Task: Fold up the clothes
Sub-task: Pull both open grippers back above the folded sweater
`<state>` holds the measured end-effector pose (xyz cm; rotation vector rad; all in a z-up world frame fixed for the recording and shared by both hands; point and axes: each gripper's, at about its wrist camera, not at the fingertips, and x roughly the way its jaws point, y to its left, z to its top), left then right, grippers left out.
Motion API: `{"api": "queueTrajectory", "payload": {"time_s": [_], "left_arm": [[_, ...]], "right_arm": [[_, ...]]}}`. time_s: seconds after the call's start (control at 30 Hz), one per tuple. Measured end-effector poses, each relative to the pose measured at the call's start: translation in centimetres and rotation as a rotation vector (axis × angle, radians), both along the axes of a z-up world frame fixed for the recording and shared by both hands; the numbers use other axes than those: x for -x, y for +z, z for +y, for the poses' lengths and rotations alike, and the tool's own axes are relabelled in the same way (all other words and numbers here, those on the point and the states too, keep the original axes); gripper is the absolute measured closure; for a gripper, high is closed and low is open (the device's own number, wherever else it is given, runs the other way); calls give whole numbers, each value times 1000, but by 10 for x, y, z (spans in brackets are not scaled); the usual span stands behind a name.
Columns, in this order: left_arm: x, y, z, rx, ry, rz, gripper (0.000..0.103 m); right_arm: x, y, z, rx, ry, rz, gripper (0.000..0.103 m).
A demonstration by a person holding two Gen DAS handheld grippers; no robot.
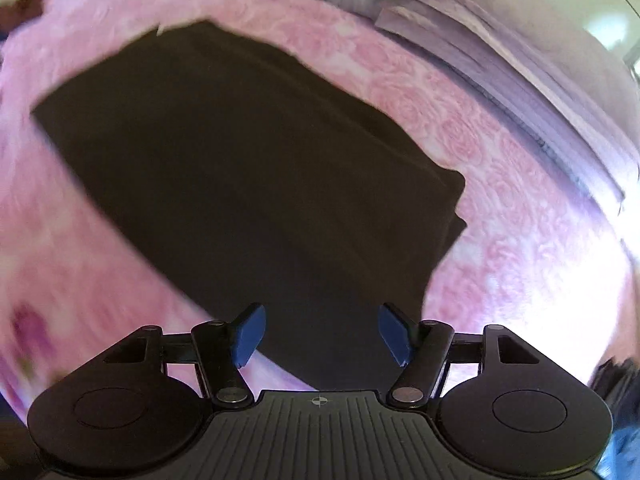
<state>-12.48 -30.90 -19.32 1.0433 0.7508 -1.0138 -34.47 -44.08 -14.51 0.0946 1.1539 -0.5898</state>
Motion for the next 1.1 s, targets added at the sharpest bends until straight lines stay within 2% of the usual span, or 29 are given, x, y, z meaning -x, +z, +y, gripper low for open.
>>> {"api": "queueTrajectory", "payload": {"time_s": [0.07,0.23,0.47,0.67,0.8,1.1], "left_arm": [[-11,4,1,12,-43,19,62],[-40,13,2,41,-150,66,51],[-79,30,6,85,-312,112,50],[-100,43,13,120,-407,111,50],[-104,44,19,123,-422,125,50],[-104,42,29,100,-494,125,50]], "right_arm": [[-12,11,2,-26,-66,-32,37],[-47,38,14,-59,-264,-78,37],[-107,68,61,-72,-481,-55,37],[-153,83,101,-89,-534,-37,37],[-172,77,111,-117,-545,-41,37],[-184,72,122,-141,-594,-63,37]]}}
